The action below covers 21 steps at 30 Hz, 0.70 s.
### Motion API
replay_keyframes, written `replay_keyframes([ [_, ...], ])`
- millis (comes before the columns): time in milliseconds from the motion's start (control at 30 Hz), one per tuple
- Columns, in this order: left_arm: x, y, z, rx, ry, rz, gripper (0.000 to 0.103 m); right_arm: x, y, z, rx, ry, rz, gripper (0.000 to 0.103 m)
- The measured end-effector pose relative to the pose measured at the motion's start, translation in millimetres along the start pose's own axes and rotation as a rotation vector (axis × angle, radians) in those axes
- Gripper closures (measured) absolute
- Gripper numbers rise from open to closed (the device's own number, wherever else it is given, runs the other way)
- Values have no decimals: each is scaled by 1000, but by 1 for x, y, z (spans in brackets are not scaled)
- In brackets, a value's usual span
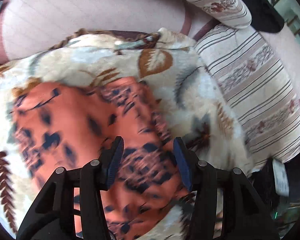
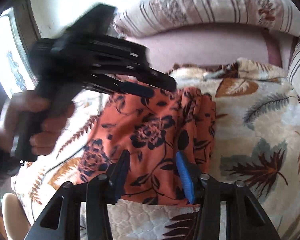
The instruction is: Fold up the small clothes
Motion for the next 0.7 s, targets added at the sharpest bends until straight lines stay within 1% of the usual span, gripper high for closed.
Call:
replay_keyframes([
  [33, 4, 9, 12, -8, -14, -43, 53, -9, -5, 3, -6, 33, 11, 64],
  [67, 9, 19, 24, -7, -31, -82, 53, -17, -12, 5, -16, 61, 21, 69],
  [100, 13, 26, 38, 0, -51, -113, 53, -23, -18, 8, -33, 80, 12, 77],
  [133, 18, 32, 51, 10, -74, -129, 53, -28, -21, 12, -59, 88, -21, 83],
  [167, 20, 37, 63, 20, -91, -130, 53, -29, -21, 15, -76, 87, -48, 93],
  [200, 21, 41, 72, 26, -101, -130, 53, -28, -21, 18, -82, 78, -59, 96],
  [267, 22, 41, 83, 5, -121, -150, 53, -24, -19, 18, -93, 47, -65, 97],
  [333, 19, 36, 88, -34, -129, -163, 53, -7, -17, 17, -96, -6, -28, 98],
  [400, 9, 34, 91, -57, -127, -153, 51, 14, -16, 20, -114, -66, -5, 98],
  [433, 1, 33, 91, -68, -116, -167, 51, 19, -18, 25, -133, -73, 10, 98],
  [500, -14, 31, 93, -93, -95, -209, 51, 11, -23, 39, -162, -30, 44, 98],
  [567, -14, 26, 93, -127, -113, -242, 51, -7, -30, 55, -179, 42, 59, 98],
  [633, -2, 25, 94, -135, -134, -233, 51, -8, -31, 54, -197, 26, 54, 98],
  [667, 6, 27, 93, -125, -154, -220, 51, -3, -30, 49, -203, 13, 49, 93],
  [700, 12, 31, 92, -112, -174, -216, 51, 4, -28, 42, -198, -9, 59, 81],
])
Point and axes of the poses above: each gripper's, at about its wrist camera, not at the fingertips, and x roughly against the way its jaws point, y to its left, z to its underside, the point moved 5 cm from there along -x, roughly the way its jaws point, and after that the axes turned 12 degrees about -z, right-handed, at the moved point
